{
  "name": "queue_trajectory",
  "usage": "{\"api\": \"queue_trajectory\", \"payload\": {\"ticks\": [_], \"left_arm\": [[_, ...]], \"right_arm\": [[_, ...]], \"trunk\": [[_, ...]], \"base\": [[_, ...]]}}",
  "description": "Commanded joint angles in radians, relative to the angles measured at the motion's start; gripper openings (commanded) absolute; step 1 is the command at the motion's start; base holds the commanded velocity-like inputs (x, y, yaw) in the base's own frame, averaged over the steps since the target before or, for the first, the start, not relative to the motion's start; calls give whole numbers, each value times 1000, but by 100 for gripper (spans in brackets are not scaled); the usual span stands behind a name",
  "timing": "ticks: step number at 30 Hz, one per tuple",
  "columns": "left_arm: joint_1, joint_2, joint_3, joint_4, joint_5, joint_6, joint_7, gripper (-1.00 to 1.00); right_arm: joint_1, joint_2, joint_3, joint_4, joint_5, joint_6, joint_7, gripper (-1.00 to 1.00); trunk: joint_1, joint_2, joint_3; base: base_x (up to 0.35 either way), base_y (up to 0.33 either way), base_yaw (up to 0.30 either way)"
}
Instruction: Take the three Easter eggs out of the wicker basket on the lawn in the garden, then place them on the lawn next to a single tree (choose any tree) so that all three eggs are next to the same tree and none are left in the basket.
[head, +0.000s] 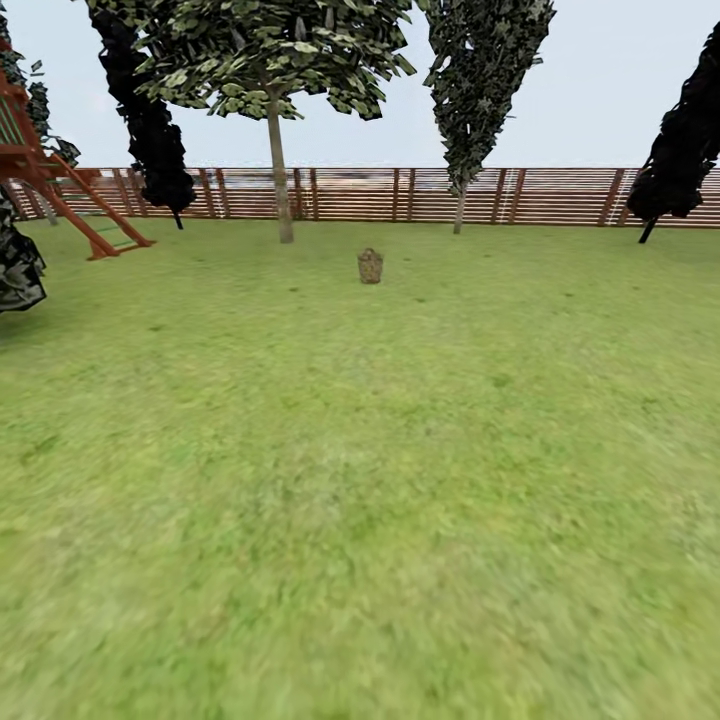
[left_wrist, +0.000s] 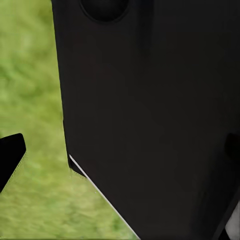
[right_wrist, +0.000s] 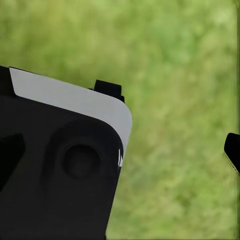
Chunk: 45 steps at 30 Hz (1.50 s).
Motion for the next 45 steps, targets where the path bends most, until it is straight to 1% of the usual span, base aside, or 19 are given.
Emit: {"api": "queue_trajectory", "payload": {"ticks": [1,22,30,38,45], "left_arm": [[1,-1,1,-2,1,-1,0,100],[1,-1,1,-2,1,-2,0,100],[1,-1,1,-2,1,-1,0,100],[1,-1,1,-2,1,-2,-1,100],[1,-1,1,-2,1,-1,0,100]], "right_arm": [[-1,0,0,1,5,-3,-1,100],[-1,1,0,1,5,-3,-1,100],[-1,1,-1,1,5,-3,-2,100],[-1,1,-2,1,5,-3,-2,100],[-1,-5,0,3,2,-3,-2,100]], "trunk": [[1,0,-1],[1,0,-1],[1,0,-5],[1,0,-6],[1,0,-6]], "base": [[334,0,0],[334,0,1],[334,0,143],[334,0,18],[334,0,0]]}}
